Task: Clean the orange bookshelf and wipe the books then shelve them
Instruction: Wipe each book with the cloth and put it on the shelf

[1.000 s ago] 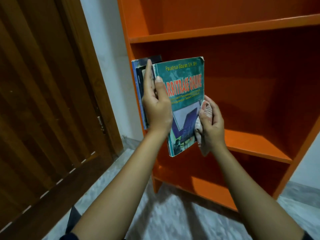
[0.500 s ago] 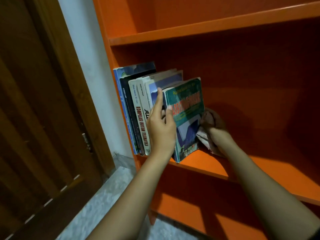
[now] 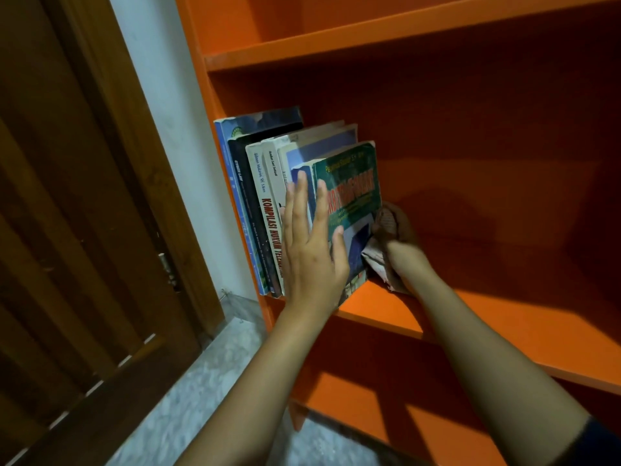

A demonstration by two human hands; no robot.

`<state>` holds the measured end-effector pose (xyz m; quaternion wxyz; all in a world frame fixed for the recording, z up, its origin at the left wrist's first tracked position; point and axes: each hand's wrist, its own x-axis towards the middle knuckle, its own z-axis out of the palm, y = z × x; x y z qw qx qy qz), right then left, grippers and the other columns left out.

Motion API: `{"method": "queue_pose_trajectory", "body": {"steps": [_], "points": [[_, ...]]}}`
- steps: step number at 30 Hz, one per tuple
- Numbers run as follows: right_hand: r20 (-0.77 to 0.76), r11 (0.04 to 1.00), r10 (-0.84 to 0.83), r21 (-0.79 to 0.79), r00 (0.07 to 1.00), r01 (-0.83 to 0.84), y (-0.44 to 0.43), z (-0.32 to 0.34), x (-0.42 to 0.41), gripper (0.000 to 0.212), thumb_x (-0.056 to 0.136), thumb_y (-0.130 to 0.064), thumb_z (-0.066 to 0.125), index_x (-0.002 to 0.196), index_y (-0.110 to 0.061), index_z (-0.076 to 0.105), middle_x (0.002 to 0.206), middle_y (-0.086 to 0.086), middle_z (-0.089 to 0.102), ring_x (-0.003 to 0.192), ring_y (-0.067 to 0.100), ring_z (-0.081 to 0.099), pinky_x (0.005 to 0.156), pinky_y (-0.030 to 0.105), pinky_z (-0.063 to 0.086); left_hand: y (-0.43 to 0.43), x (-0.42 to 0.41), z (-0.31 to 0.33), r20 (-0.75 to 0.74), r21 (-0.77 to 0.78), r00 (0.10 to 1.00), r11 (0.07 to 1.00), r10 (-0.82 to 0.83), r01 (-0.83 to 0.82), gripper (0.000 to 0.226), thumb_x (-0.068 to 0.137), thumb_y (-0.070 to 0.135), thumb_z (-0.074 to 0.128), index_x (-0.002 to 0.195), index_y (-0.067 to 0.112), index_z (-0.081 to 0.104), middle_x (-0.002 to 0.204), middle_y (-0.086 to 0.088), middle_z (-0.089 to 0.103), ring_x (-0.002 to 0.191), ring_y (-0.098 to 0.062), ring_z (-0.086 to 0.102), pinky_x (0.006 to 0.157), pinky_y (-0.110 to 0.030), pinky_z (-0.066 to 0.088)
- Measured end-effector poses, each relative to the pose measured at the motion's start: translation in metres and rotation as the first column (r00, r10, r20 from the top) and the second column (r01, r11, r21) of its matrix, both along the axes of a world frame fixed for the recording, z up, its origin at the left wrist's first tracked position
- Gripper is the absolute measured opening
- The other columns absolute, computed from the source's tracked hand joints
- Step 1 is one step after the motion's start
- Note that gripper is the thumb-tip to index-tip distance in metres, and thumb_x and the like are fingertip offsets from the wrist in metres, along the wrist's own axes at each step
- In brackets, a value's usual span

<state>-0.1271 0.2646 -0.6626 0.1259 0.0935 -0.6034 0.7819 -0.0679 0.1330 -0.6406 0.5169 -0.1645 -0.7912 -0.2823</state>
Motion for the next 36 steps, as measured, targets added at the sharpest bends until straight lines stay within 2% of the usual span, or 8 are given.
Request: {"method": "queue_pose_trajectory", "body": {"steps": [9, 12, 16, 20, 24, 27, 29, 36], "points": [[0.001, 0.98, -0.046, 0.194, 0.999, 0.045, -0.007, -0.014, -0.003, 0.035, 0.098, -0.028, 0.049, 0.13, -0.04, 0.043, 0.111, -0.006, 0.064, 0.094, 0.008, 0.067, 0.072, 0.03, 0.057, -0.007, -0.013, -0.011, 0.04, -0.189, 0.98, 0.964, 0.196, -0.185, 0.074, 0.098, 0.028, 0.033, 0.144, 0.022, -0.024, 0.154, -0.014, -0.009, 0.142, -0.017, -0.021, 0.118, -0.036, -0.009], [-0.012, 0.946, -0.067, 0.317, 0.998, 0.067, -0.006, -0.015, -0.001, 0.03, 0.099, -0.04, 0.044, 0.128, -0.036, 0.044, 0.109, 0.0, 0.065, 0.078, 0.002, 0.067, 0.064, 0.027, 0.057, -0.007, -0.016, -0.013, 0.034, -0.208, 0.974, 0.955, 0.224, -0.212, 0.076, 0.098, 0.029, 0.035, 0.144, 0.02, -0.024, 0.153, -0.015, -0.008, 0.141, -0.018, -0.024, 0.118, -0.038, -0.008], [0.023, 0.818, -0.101, 0.571, 0.995, 0.07, -0.002, -0.016, 0.003, 0.044, 0.096, -0.057, 0.034, 0.129, -0.031, 0.048, 0.11, 0.004, 0.066, 0.101, 0.023, 0.062, 0.081, 0.033, 0.05, -0.005, -0.015, -0.012, 0.036, -0.189, 0.971, 0.956, 0.237, -0.227, 0.071, 0.097, 0.028, 0.039, 0.147, 0.013, -0.009, 0.153, -0.015, -0.007, 0.141, -0.017, -0.024, 0.118, -0.037, -0.009], [-0.014, 0.675, -0.122, 0.732, 0.992, 0.093, 0.001, -0.011, 0.011, 0.032, 0.103, -0.032, 0.031, 0.08, -0.016, 0.047, 0.065, -0.005, 0.043, 0.069, 0.021, 0.042, 0.052, 0.023, 0.029, -0.005, -0.014, -0.012, 0.045, -0.181, 0.973, 0.96, 0.224, -0.213, 0.066, 0.097, 0.028, 0.038, 0.148, 0.012, -0.001, 0.154, -0.017, -0.005, 0.141, -0.018, -0.02, 0.118, -0.041, -0.004], [-0.05, 0.664, -0.146, 0.736, 0.988, 0.135, 0.002, -0.013, 0.013, 0.037, 0.1, -0.025, 0.035, 0.064, -0.02, 0.04, 0.064, -0.002, 0.041, 0.07, 0.023, 0.042, 0.051, 0.024, 0.028, -0.006, -0.013, -0.012, 0.055, -0.174, 0.975, 0.963, 0.216, -0.203, 0.064, 0.098, 0.027, 0.036, 0.148, 0.012, -0.001, 0.155, -0.019, -0.002, 0.141, -0.017, -0.021, 0.118, -0.042, -0.002], [-0.107, 0.641, -0.149, 0.747, 0.983, 0.178, 0.002, -0.015, 0.012, 0.035, 0.102, -0.029, 0.034, 0.114, -0.006, 0.056, 0.099, 0.019, 0.062, 0.093, 0.034, 0.056, 0.061, 0.03, 0.031, -0.006, -0.012, -0.012, 0.071, -0.187, 0.974, 0.962, 0.215, -0.199, 0.065, 0.097, 0.026, 0.034, 0.148, 0.013, -0.003, 0.155, -0.019, -0.003, 0.141, -0.019, -0.021, 0.119, -0.043, -0.003], [-0.207, 0.585, -0.167, 0.766, 0.964, 0.266, 0.002, -0.018, 0.013, 0.044, 0.102, -0.028, 0.035, 0.144, -0.014, 0.035, 0.123, 0.02, 0.058, 0.105, 0.036, 0.057, 0.069, 0.027, 0.033, -0.006, -0.011, -0.011, 0.077, -0.197, 0.97, 0.957, 0.231, -0.212, 0.066, 0.096, 0.025, 0.035, 0.148, 0.012, -0.004, 0.155, -0.018, -0.005, 0.141, -0.019, -0.023, 0.118, -0.043, -0.004], [-0.374, 0.515, -0.282, 0.718, 0.884, 0.468, -0.001, -0.025, 0.017, 0.031, 0.096, -0.013, 0.047, 0.125, -0.007, 0.055, 0.103, 0.024, 0.064, 0.089, 0.044, 0.058, 0.064, 0.041, 0.04, -0.002, -0.009, -0.01, 0.122, -0.236, 0.944, 0.933, 0.307, -0.273, 0.072, 0.097, 0.031, 0.031, 0.146, 0.014, -0.018, 0.154, -0.015, -0.013, 0.14, -0.022, -0.027, 0.118, -0.046, -0.004]]}}
